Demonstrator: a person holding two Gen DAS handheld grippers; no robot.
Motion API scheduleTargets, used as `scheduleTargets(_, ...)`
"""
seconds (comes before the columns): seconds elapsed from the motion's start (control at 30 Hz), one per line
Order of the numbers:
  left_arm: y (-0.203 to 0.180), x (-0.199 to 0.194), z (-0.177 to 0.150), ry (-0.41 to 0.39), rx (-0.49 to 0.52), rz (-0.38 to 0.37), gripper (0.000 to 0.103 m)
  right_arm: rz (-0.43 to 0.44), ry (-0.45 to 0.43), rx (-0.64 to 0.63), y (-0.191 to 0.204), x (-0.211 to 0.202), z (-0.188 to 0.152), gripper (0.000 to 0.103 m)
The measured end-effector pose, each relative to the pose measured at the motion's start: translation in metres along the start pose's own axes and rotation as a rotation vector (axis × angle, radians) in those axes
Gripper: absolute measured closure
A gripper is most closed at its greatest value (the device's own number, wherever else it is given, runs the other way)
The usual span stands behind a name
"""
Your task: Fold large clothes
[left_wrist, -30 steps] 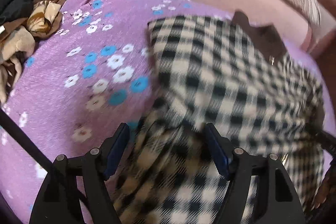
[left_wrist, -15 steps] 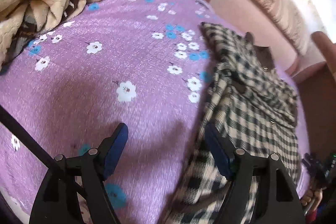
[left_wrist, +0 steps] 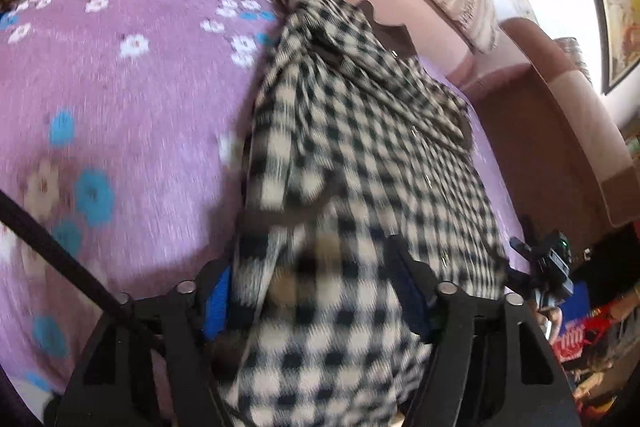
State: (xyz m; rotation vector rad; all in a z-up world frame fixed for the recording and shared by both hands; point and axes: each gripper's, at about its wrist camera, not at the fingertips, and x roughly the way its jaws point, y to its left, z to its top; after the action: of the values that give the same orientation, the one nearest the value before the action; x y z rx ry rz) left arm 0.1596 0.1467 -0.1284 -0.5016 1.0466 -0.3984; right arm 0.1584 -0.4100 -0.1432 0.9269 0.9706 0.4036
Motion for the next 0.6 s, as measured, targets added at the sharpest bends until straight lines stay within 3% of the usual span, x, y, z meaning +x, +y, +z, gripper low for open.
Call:
scheduleTargets(0.1, -0.002, -0.006, -0.02, 0.002, -0.001, 0.005, 0.052, 0.064, 0.03, 0.036, -0.005, -0.001, -0.017, 0.043)
scheduleTargets(0.43, -0.003, -0.02, -0.059, -0.046, -0.024, 0.005, 0.052, 0.131, 0.122, 0.064, -0.007, 0.004, -0.066, 0.043)
scheduleTargets(0.6, 0.001, -0.023, -0.064, -0.054, -0.05, -0.019, 0.05, 0.1, 0.159, 0.015, 0.001, 0.012, -0.085, 0.043)
